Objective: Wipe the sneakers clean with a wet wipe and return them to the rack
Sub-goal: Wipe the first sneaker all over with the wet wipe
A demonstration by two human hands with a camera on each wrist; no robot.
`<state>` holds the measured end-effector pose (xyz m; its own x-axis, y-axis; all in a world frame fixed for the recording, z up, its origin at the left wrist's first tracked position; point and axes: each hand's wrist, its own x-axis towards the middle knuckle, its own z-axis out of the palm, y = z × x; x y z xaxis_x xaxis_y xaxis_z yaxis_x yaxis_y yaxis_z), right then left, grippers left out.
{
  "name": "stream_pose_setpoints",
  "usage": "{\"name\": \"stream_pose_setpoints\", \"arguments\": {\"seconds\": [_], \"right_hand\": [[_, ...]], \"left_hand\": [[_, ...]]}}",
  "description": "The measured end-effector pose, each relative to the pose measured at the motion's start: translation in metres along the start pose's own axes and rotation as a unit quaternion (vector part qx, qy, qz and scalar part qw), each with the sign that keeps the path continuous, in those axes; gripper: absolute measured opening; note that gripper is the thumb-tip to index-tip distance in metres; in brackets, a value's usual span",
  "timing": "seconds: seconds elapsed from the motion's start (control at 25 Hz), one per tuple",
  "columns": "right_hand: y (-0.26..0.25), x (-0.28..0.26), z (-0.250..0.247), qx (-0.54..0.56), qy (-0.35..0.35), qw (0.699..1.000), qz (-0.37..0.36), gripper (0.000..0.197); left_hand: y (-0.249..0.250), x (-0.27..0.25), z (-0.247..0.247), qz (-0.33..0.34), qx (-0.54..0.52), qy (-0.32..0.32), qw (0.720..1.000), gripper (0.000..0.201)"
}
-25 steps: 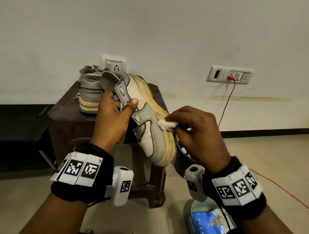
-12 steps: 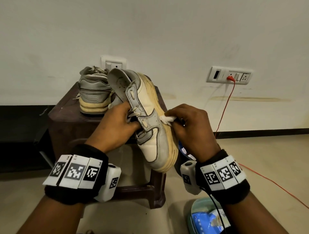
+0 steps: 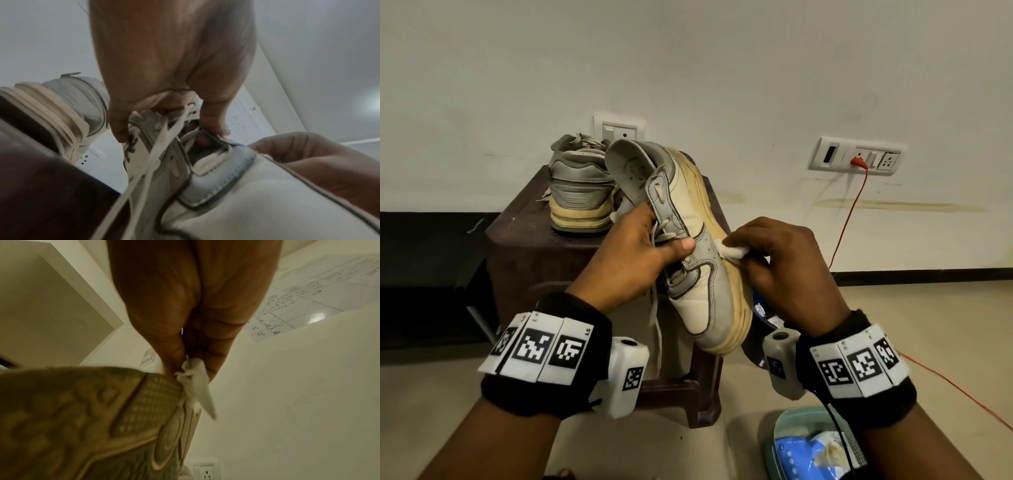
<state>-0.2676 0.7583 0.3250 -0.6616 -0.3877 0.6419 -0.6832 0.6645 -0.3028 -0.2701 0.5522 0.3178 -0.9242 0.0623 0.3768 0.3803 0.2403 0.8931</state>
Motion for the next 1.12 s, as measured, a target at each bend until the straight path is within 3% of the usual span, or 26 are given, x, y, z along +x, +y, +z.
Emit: {"name": "stream_pose_setpoints", "arguments": {"seconds": [0.24,0.44,0.52,0.8,0.88,1.04,1.12], "right_hand": [[-0.010,-0.011,-0.042,0.027,-0.119,0.992,-0.033,0.025],[-0.016,-0.004,-0.024,-0.007,0.007,0.998,-0.057,0.019],[-0.016,-0.002,-0.022,-0.009,0.018,0.998,-0.052,0.020],[-0.022,-0.016,-0.049,0.019,-0.145,0.986,-0.079,0.031],[-0.023,-0.019,-0.047,0.002,-0.123,0.989,-0.087,0.030],[-0.016,-0.009,-0.035,-0.014,0.000,0.998,-0.062,0.019],[-0.012,-0.005,-0.032,0.003,0.013,0.999,-0.047,0.020]], "left_hand": [[0.001,0.002,0.004,0.009,-0.037,0.034,0.999,0.034],[0.007,0.000,0.016,-0.007,-0.039,-0.038,0.998,0.040],[0.008,-0.001,0.021,-0.010,-0.026,-0.067,0.997,0.042],[0.009,0.002,0.008,-0.018,-0.039,0.013,0.999,0.032],[0.009,0.002,0.005,-0.018,-0.055,0.017,0.998,0.030],[0.014,-0.001,0.011,-0.016,-0.073,-0.024,0.997,0.026],[0.015,-0.001,0.013,-0.017,-0.082,-0.032,0.996,0.025]]}}
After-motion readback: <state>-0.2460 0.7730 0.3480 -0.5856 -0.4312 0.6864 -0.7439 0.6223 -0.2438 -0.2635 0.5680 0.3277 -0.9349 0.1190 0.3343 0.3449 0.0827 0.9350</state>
